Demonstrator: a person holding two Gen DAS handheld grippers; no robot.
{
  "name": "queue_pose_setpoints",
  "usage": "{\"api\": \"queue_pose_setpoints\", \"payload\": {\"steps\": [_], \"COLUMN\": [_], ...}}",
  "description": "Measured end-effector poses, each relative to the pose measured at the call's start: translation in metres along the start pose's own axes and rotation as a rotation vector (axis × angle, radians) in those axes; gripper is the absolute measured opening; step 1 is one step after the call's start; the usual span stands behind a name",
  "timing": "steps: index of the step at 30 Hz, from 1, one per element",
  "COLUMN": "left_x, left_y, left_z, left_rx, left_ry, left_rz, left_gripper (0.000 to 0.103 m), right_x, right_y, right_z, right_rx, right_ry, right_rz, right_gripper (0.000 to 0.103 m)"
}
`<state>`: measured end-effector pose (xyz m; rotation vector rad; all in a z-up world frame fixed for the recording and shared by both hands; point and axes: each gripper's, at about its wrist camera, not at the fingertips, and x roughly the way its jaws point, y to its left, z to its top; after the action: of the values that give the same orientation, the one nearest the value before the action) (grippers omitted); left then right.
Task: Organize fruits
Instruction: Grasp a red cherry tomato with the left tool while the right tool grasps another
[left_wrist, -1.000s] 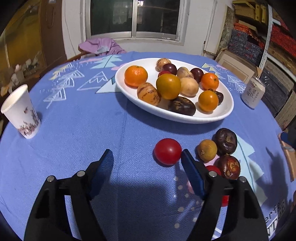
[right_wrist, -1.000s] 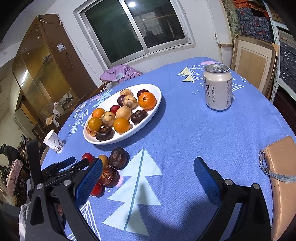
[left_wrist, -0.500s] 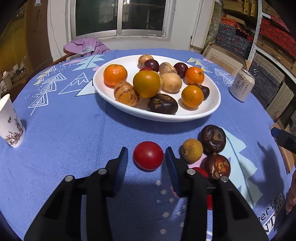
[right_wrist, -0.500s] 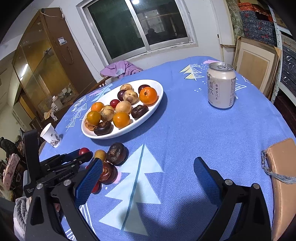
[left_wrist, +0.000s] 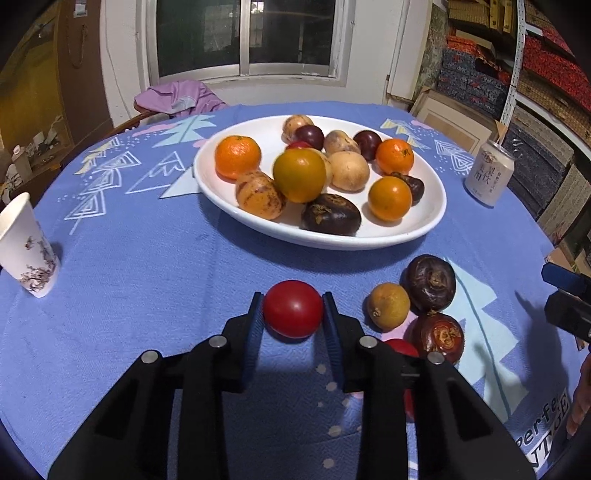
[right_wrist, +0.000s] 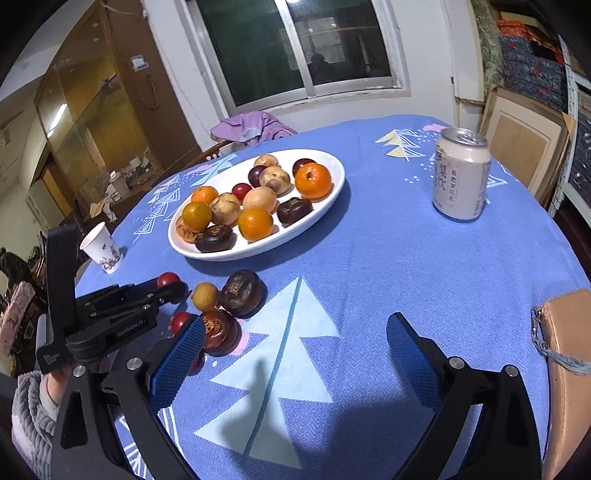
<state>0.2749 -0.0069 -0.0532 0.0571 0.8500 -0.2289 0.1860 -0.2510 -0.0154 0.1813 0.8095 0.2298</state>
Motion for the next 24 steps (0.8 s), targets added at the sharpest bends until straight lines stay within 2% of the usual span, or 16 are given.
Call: {"api": "queue_pose_setpoints", "payload": {"steps": [7, 9, 13, 18, 24], "left_x": [-0.039, -0.052, -0.063, -0.067, -0.067], "left_y": [0.019, 0.022, 0.035, 0.039, 0.03], "left_z": [-0.014, -0.024, -0.037, -0.036, -0.035], "left_rx": [-0.032, -0.014, -0.034, -0.048, -0.023], "left_ry": [-0.045, -0.065, -0.062, -0.074, -0.068], "left_rz": [0.039, 0.053, 0.044, 0.026, -0.004], "left_gripper": [0.031, 0.031, 0.031, 0.031, 0.031], "right_x": [-0.007, -0.005, 0.009, 0.025, 0.036], "right_y": [0.029, 0.048, 0.079, 0.102, 0.106], "right_z": [-0.009, -0.016, -0.034, -0.047, -0.044], "right_rx": [-0.112, -0.185, -0.28, -0.355, -0.296], "right_ry": [-0.025, -0.001, 0.062, 0.099, 0.12], "right_rz": [0.097, 0.11, 0.111, 0.051, 0.052], "right_gripper": [0.098, 0.093, 0.069, 0.065, 0.053]}}
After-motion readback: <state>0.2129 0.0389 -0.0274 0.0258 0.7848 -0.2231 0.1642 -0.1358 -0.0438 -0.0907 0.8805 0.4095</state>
